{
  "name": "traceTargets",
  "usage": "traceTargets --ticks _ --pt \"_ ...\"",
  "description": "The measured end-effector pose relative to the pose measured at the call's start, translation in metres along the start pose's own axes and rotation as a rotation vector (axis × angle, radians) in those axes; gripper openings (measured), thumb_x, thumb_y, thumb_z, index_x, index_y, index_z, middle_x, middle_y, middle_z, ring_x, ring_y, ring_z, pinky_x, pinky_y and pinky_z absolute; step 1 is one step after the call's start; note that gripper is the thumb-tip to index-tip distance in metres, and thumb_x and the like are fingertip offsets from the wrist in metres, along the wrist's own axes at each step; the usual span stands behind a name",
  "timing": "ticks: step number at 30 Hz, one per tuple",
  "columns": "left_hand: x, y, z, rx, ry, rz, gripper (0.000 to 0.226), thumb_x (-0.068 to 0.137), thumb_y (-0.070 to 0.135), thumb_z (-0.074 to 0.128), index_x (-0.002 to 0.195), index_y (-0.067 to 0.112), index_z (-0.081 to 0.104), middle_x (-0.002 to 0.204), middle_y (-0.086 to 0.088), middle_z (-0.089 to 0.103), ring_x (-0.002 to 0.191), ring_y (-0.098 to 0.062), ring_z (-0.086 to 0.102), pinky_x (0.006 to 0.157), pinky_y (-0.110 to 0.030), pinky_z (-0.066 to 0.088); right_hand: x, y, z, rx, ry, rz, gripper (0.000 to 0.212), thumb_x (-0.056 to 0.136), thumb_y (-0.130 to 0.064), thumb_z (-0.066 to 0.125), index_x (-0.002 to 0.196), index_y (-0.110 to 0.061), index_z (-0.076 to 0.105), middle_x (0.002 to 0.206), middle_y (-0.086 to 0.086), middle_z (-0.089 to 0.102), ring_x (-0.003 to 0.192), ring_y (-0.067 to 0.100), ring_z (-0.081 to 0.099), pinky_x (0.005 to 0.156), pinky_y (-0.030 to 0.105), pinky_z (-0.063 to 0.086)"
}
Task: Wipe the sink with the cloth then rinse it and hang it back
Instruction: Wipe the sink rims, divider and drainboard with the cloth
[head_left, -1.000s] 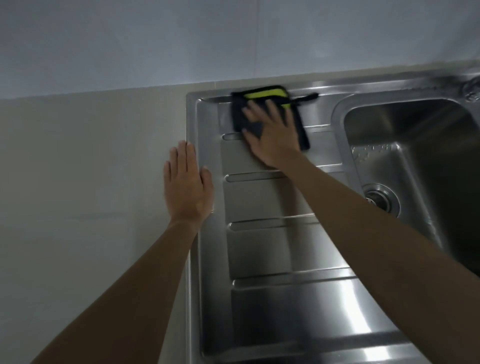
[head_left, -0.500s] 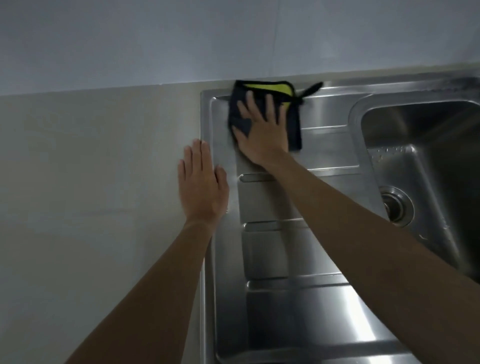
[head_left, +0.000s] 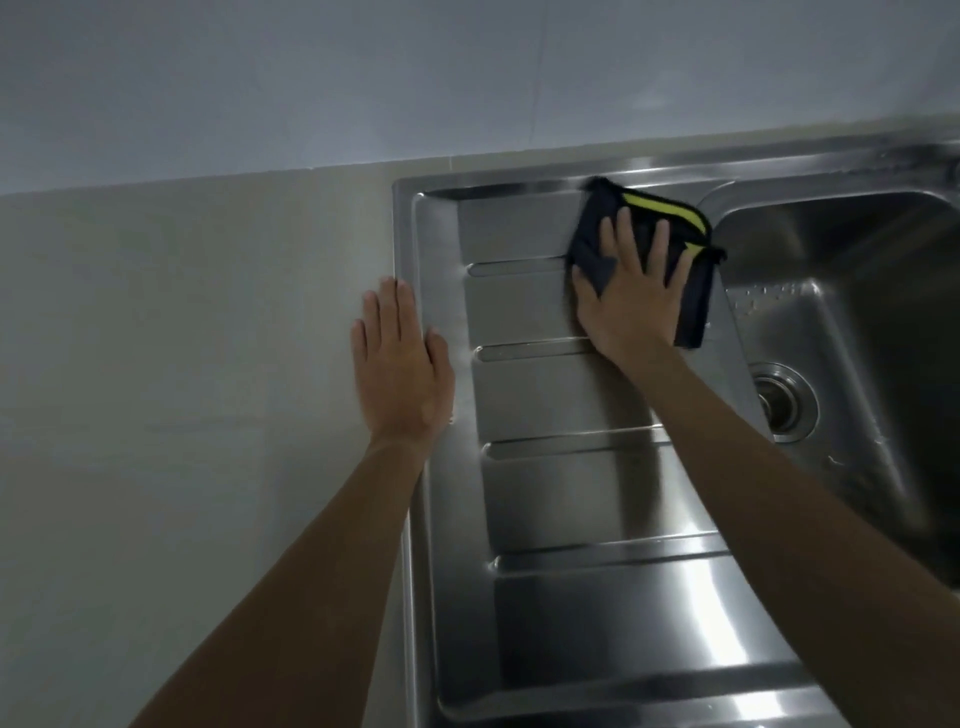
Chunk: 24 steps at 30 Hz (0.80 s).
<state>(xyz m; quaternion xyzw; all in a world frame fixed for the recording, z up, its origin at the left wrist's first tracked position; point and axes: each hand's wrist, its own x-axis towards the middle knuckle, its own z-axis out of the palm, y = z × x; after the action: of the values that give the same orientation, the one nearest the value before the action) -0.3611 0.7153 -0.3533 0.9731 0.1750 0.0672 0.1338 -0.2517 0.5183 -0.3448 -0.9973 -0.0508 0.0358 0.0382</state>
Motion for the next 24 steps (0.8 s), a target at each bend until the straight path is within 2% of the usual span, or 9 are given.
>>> traceTargets --ticks 2,5,8,10,14,17,20,24 --pt "0.0 0.001 0.0 0.002 -0.004 -0.001 0.059 0.095 0.028 0.026 0.149 0.005 0.022 0.157 -0.011 0.021 0.146 -0.029 0.016 0.118 -0.041 0.014 -0.006 -0.028 0.002 -0.015 -0.006 -0.112 0.065 0.095 -0.054 0.023 0.151 -0.025 0.004 0.159 -0.005 -0.004 0.145 0.032 -0.008 0.114 0.053 -0.006" --pt "0.0 0.0 0.0 0.003 -0.016 0.005 0.06 0.095 0.029 0.023 0.149 0.006 0.019 0.158 -0.01 0.018 0.147 -0.028 0.013 0.119 -0.04 0.01 -0.014 -0.07 0.006 -0.058 -0.034 -0.406 0.066 0.094 -0.055 0.027 0.151 -0.028 0.007 0.159 -0.008 -0.001 0.146 0.031 -0.007 0.115 0.053 -0.005" --pt "-0.001 -0.003 0.0 -0.004 -0.032 0.009 0.061 0.094 0.03 0.019 0.151 0.007 0.014 0.159 -0.01 0.013 0.147 -0.026 0.008 0.12 -0.039 0.006 -0.025 -0.066 0.007 -0.071 -0.062 -0.616 0.064 0.094 -0.053 0.026 0.151 -0.028 0.01 0.159 -0.009 0.005 0.147 0.026 -0.001 0.117 0.049 -0.002" --pt "0.0 -0.002 0.0 -0.006 -0.034 0.004 0.062 0.094 0.031 0.019 0.151 0.007 0.014 0.159 -0.009 0.013 0.147 -0.026 0.007 0.12 -0.038 0.005 -0.031 -0.034 0.006 -0.045 -0.042 -0.584 0.064 0.091 -0.051 0.023 0.15 -0.028 0.017 0.158 -0.009 0.01 0.147 0.024 0.003 0.117 0.047 -0.001" --pt "0.0 0.001 -0.001 -0.012 -0.015 -0.001 0.061 0.094 0.031 0.022 0.149 0.005 0.019 0.158 -0.011 0.018 0.146 -0.029 0.013 0.119 -0.04 0.009 -0.025 0.031 0.002 -0.05 -0.008 -0.197 0.067 0.088 -0.05 0.017 0.151 -0.027 0.012 0.159 -0.007 0.003 0.147 0.025 -0.002 0.117 0.048 -0.003" --pt "0.0 0.0 -0.002 -0.014 -0.018 0.003 0.062 0.094 0.032 0.021 0.149 0.005 0.019 0.158 -0.01 0.018 0.146 -0.029 0.013 0.118 -0.04 0.009 -0.025 0.029 0.0 -0.005 -0.007 -0.052 0.069 0.088 -0.053 0.014 0.151 -0.025 0.009 0.16 -0.004 0.002 0.146 0.028 -0.003 0.116 0.049 -0.005" --pt "0.0 0.0 -0.004 -0.007 -0.021 0.008 0.061 0.094 0.031 0.022 0.149 0.004 0.02 0.157 -0.011 0.019 0.146 -0.03 0.014 0.118 -0.04 0.01 -0.06 0.016 0.004 0.016 -0.019 -0.115 0.07 0.087 -0.055 0.011 0.151 -0.025 0.009 0.16 -0.003 0.004 0.146 0.029 0.0 0.116 0.05 -0.002" --pt "-0.001 0.004 -0.007 0.068 -0.047 -0.006 0.06 0.093 0.03 0.023 0.146 0.001 0.027 0.155 -0.016 0.025 0.144 -0.035 0.02 0.116 -0.048 0.016 -0.14 0.04 0.003 0.061 -0.063 -0.347 0.068 0.087 -0.049 0.03 0.149 -0.024 0.024 0.157 -0.005 0.018 0.146 0.026 0.011 0.116 0.048 0.008"
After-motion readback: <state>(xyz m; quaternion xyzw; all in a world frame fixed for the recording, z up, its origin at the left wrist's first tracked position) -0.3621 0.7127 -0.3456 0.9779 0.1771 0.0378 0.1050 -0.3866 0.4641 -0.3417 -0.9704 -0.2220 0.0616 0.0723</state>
